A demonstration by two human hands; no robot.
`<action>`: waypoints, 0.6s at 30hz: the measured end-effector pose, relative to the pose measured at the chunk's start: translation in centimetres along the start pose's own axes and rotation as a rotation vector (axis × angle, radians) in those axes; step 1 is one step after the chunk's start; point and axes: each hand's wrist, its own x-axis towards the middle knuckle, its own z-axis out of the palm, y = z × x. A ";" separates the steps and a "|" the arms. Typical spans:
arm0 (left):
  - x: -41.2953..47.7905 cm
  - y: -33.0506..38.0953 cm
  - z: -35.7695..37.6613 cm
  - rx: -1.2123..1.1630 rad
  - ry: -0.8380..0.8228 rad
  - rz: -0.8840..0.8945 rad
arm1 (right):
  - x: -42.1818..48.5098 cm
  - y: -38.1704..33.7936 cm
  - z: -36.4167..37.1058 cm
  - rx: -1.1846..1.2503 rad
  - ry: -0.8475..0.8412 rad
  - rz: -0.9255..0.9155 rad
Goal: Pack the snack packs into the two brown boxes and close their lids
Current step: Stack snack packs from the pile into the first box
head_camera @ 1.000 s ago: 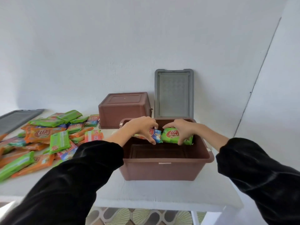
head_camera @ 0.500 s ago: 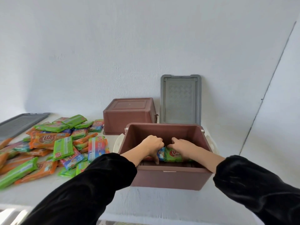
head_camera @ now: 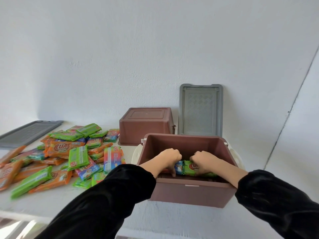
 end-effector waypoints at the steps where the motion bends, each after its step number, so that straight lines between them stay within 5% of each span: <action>1: 0.0 -0.1 0.0 -0.021 0.001 0.000 | 0.0 0.1 -0.2 0.006 -0.012 0.002; 6: -0.7 -1.6 -1.6 -0.194 -0.007 -0.004 | -0.2 1.2 -2.8 0.275 0.032 0.042; 12: -5.8 -7.3 -6.4 -0.538 0.342 -0.065 | 0.5 0.6 -10.6 0.600 0.222 -0.003; 18: -15.5 -16.0 -4.1 -0.680 0.474 -0.357 | 3.9 -7.1 -16.8 0.652 0.366 -0.167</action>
